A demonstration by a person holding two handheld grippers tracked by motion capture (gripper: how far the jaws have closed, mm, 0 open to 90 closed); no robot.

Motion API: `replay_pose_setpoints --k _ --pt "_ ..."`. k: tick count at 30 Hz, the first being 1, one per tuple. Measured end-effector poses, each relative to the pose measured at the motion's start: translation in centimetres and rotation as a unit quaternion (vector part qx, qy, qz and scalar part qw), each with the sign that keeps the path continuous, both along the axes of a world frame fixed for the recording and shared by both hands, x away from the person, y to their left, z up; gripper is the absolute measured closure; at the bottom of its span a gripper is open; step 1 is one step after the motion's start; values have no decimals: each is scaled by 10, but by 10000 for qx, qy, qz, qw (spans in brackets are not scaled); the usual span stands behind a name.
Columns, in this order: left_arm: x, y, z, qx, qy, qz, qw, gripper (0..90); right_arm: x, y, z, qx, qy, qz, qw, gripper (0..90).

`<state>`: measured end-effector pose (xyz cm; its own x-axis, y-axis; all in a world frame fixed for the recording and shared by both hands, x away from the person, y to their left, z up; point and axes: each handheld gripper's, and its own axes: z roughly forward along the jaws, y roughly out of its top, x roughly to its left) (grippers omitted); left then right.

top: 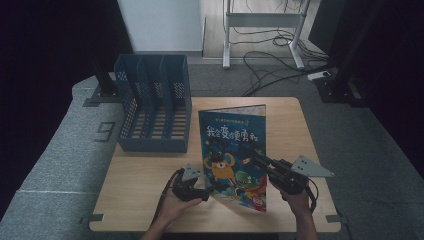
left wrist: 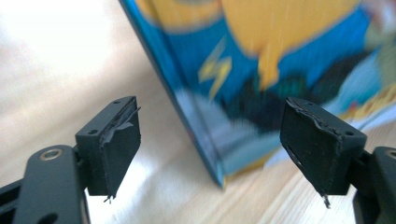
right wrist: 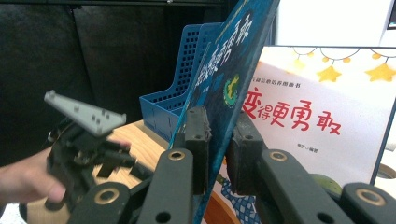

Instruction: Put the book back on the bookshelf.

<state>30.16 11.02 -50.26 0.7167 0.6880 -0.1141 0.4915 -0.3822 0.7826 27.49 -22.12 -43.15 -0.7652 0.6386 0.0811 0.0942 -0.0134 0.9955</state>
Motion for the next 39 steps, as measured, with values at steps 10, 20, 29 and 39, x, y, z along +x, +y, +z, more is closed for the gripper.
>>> replay_pose_setpoints --k 10,20,29,39 --pt "10 -7 40 -132 -431 -280 9986 192 -1 -1 -1 10 -26 38 10000 790" --pt "15 -17 50 -138 -608 -610 9962 185 1 -6 -4 44 -20 112 9999 789" --pt "20 -10 51 -109 -617 -254 9977 183 2 -9 -7 38 14 124 9999 785" --pt "34 -7 54 -280 -410 -150 9987 172 3 -11 -9 45 27 76 10000 781"
